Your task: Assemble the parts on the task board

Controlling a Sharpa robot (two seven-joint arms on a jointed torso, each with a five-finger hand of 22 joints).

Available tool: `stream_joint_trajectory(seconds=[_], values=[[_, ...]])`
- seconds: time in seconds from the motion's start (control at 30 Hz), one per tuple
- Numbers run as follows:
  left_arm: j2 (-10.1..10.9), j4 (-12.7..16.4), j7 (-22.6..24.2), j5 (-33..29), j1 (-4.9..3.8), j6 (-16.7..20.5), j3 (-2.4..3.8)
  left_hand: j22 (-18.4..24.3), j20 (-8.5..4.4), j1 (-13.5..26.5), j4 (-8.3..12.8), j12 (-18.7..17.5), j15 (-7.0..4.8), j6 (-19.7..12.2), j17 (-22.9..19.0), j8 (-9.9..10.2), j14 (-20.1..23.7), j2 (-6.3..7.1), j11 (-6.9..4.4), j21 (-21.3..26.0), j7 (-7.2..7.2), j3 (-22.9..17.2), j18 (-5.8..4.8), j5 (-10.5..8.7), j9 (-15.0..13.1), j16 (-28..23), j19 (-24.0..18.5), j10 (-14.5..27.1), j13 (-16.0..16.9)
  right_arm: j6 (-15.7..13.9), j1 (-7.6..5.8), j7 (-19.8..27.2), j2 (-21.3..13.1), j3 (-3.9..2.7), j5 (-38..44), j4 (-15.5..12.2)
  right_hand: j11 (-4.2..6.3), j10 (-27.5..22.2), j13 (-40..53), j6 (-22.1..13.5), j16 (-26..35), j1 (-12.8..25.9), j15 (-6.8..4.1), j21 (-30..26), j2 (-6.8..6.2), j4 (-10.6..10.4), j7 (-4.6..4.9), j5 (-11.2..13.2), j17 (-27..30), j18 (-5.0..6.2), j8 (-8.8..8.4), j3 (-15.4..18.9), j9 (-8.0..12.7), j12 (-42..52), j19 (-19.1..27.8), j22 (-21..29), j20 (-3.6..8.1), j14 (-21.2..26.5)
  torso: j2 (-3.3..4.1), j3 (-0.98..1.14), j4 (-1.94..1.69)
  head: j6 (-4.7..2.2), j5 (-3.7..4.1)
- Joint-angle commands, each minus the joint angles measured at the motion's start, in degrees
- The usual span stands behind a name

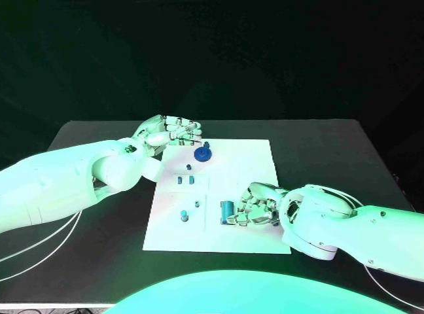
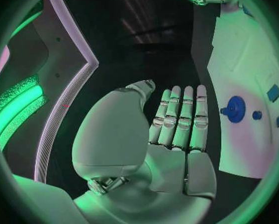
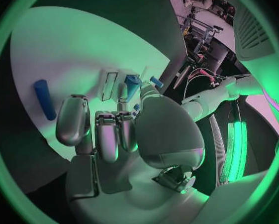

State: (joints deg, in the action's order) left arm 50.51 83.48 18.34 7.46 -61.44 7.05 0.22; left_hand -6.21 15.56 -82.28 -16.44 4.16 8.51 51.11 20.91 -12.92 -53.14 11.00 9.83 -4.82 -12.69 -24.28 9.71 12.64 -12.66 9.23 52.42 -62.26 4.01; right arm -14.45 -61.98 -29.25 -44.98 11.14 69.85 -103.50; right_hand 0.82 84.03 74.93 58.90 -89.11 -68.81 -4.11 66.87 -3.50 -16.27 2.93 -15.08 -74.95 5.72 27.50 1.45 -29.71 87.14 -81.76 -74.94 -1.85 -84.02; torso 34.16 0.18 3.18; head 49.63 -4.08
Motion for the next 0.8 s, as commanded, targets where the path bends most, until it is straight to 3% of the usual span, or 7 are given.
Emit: stream_joint_trajectory(seconds=[0.03,0.47,0.8], values=[[-0.04,0.11,0.32,-0.27,0.0,-0.78,0.03,0.1,0.03,0.41,-0.07,-0.07,-0.04,0.08,0.07,0.32,-0.28,0.05,0.18,0.21,-0.16,0.4,0.8,0.2,0.08,-0.35,0.24,0.32,0.06,1.24,0.09,0.98,0.0,0.01,-0.12,0.08,0.41,4.4,12.55,-0.43,-0.18,-0.43,-0.51,-0.16,0.03,0.03,-0.04,-0.22,-12.73,-1.06,-0.18,-0.32,0.06,-0.02,-0.34,-0.61,0.15,-5.5,0.01,-0.02,-0.08,0.03,0.0],[-0.01,0.16,0.3,-0.26,0.01,-0.77,0.03,0.1,0.03,0.41,-0.07,-0.07,-0.04,0.08,0.07,0.32,-0.28,0.05,0.18,0.21,-0.16,0.4,0.8,0.2,0.08,-0.35,0.24,0.32,0.06,0.92,0.24,-0.87,1.27,0.01,0.88,1.76,0.53,4.48,12.67,-0.24,-0.24,-2.05,-0.61,0.07,0.71,-0.02,-0.18,-0.28,-12.94,-1.11,-0.44,-1.86,0.25,0.08,-0.49,-0.9,0.22,-5.55,-0.02,-0.08,-0.12,0.17,-0.05],[0.07,0.18,0.29,-0.26,0.01,-0.73,0.02,0.1,0.03,0.41,-0.07,-0.07,-0.04,0.08,0.07,0.32,-0.28,0.05,0.18,0.21,-0.16,0.4,0.8,0.2,0.08,-0.35,0.24,0.32,0.06,-1.95,0.33,-1.2,1.31,0.01,2.67,2.1,0.6,4.52,12.73,-0.12,-0.25,-2.85,-0.69,0.09,1.01,-0.32,-0.23,-0.36,-12.98,-1.13,-0.72,-3.41,0.45,0.11,-0.56,-1.03,0.3,-5.55,-0.01,-0.03,-0.04,0.1,-0.08]])
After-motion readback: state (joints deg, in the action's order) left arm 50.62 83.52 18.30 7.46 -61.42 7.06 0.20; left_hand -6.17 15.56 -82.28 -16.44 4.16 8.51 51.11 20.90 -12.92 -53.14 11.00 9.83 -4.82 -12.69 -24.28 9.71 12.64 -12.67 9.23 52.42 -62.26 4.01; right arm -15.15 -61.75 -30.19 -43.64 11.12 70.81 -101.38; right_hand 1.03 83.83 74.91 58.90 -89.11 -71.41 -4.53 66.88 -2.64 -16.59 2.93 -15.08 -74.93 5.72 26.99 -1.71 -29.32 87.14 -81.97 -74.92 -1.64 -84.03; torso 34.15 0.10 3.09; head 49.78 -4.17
